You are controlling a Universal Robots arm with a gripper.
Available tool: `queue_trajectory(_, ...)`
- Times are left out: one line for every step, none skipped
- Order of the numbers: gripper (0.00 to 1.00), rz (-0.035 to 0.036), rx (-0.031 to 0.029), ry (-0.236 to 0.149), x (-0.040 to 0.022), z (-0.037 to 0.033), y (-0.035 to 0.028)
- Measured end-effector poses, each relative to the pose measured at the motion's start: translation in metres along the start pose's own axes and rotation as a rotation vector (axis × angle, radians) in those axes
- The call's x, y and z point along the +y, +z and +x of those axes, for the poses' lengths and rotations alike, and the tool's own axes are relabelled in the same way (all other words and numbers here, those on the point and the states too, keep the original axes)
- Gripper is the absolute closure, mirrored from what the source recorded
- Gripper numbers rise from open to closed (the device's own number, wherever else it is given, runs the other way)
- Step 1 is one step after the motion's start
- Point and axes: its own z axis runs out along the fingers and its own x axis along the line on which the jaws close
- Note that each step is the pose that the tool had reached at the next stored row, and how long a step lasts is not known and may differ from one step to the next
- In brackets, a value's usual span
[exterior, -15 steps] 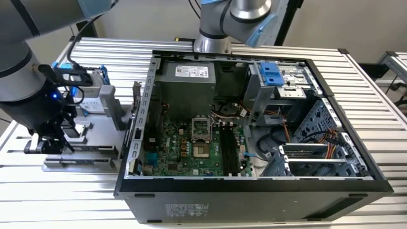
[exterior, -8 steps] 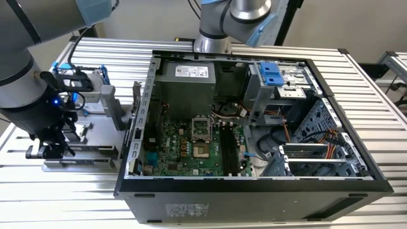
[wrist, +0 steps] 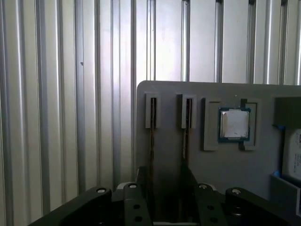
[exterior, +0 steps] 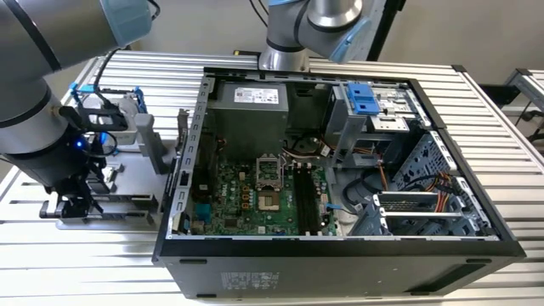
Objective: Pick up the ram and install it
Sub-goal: 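Pick up the ram and move it above insertion slot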
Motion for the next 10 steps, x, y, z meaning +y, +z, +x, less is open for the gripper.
queue_trajectory(0.0, -0.0001, 0.0001, 0.0, 0.0, 0.0007, 0.001)
queue_trajectory(0.0, 0.0001, -0.0001, 0.0, 0.0001, 0.0012, 0.0022)
queue_trajectory(0.0, 0.0001, -0.0001, 0.0, 0.0002, 0.0018, 0.0033)
queue_trajectory(0.0, 0.0001, -0.0001, 0.0, 0.0002, 0.0025, 0.0045)
queue_trajectory(0.0, 0.0002, -0.0002, 0.0, 0.0003, 0.003, 0.0059)
queue_trajectory(0.0, 0.0001, -0.0001, 0.0, 0.0004, 0.0034, 0.0073)
queue_trajectory(0.0, 0.0, 0.0, 0.0, 0.0004, 0.0038, 0.0088)
queue_trajectory(0.0, -0.0001, 0.0, 0.0, 0.0004, 0.0042, 0.0103)
queue_trajectory(0.0, 0.0, -0.0001, 0.0, 0.0004, 0.0045, 0.012)
queue_trajectory(0.0, -0.0001, -0.0001, 0.0, 0.0005, 0.0048, 0.0136)
